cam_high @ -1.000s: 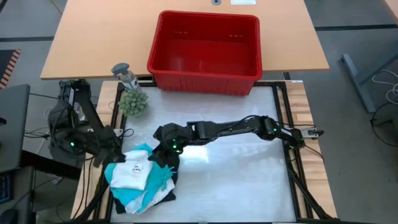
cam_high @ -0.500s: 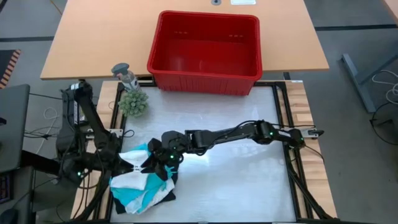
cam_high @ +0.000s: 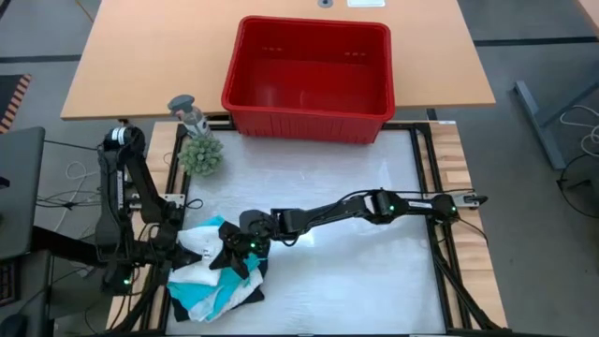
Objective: Fold Laundry from Bin
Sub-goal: Stack the white shorts on top of the blue shorts, then put the stacked clothes into the red bin
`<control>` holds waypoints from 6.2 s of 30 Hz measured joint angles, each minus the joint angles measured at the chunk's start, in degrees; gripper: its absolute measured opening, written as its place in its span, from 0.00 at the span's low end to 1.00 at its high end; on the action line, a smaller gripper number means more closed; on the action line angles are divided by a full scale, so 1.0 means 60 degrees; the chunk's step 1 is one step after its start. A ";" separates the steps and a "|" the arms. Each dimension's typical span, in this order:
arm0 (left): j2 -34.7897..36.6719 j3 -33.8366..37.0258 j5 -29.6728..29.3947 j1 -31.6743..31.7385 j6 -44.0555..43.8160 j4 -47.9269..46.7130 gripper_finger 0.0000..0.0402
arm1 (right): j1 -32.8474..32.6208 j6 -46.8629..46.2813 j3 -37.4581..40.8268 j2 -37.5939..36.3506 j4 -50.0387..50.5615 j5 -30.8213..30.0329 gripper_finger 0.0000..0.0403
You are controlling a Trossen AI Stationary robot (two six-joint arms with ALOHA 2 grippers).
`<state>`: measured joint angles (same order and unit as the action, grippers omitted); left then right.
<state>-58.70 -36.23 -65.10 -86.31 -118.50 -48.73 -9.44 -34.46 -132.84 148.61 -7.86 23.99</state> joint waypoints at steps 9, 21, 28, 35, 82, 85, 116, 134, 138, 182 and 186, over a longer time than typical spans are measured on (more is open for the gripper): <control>-0.1027 0.1024 0.0906 -0.0250 -0.2085 0.0120 0.00 | 0.0119 -0.0216 -0.0021 0.0813 0.0661 -0.0080 0.09; -0.1743 0.1221 0.1009 -0.0243 -0.2241 0.0497 0.00 | 0.0321 -0.0438 -0.0028 0.0904 0.0879 0.0101 0.07; -0.0840 0.0474 -0.0392 -0.0044 -0.1565 0.0174 0.00 | 0.0390 -0.0228 -0.0122 0.0490 0.1090 0.0279 0.08; 0.0301 -0.0492 0.0673 0.0382 0.0707 0.0058 0.00 | 0.0736 -0.0092 -0.0332 0.0044 0.1329 0.0237 0.07; -0.2802 0.0031 0.8599 0.8296 1.1801 0.4242 0.00 | -0.1751 0.2210 -0.0363 -0.7152 1.0700 -1.0252 0.05; -0.3172 0.0083 0.9316 0.9527 1.2930 0.5396 0.00 | -0.1815 0.1648 -0.0361 -0.7081 1.1288 -1.0250 0.05; -0.2808 -0.4679 1.2081 1.3388 1.5404 0.3699 0.22 | -0.1936 -0.3283 0.0097 -0.7179 1.6124 -0.9904 0.37; 0.2910 -0.5001 1.0267 1.3403 1.0696 -0.1594 0.27 | -0.2521 -0.9361 0.6208 -0.9639 1.6321 -0.7682 0.57; 0.3511 -0.4776 0.9483 1.3407 1.0708 -0.1609 0.36 | -0.3077 -1.1671 0.8292 -1.1710 1.5826 -0.8018 0.59; 0.3789 0.4652 0.9466 1.3402 0.6181 1.0645 0.74 | -0.3455 -1.5330 1.4901 -0.9061 0.3367 -0.9132 0.64; 0.3788 0.4652 0.9631 1.3399 0.6091 1.0625 0.74 | -0.3454 -1.5516 1.4889 -0.9124 0.3553 -0.8692 0.64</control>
<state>-35.97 -8.32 -7.32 -5.91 -81.96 15.02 -30.17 -127.56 -43.51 93.87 13.46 -28.17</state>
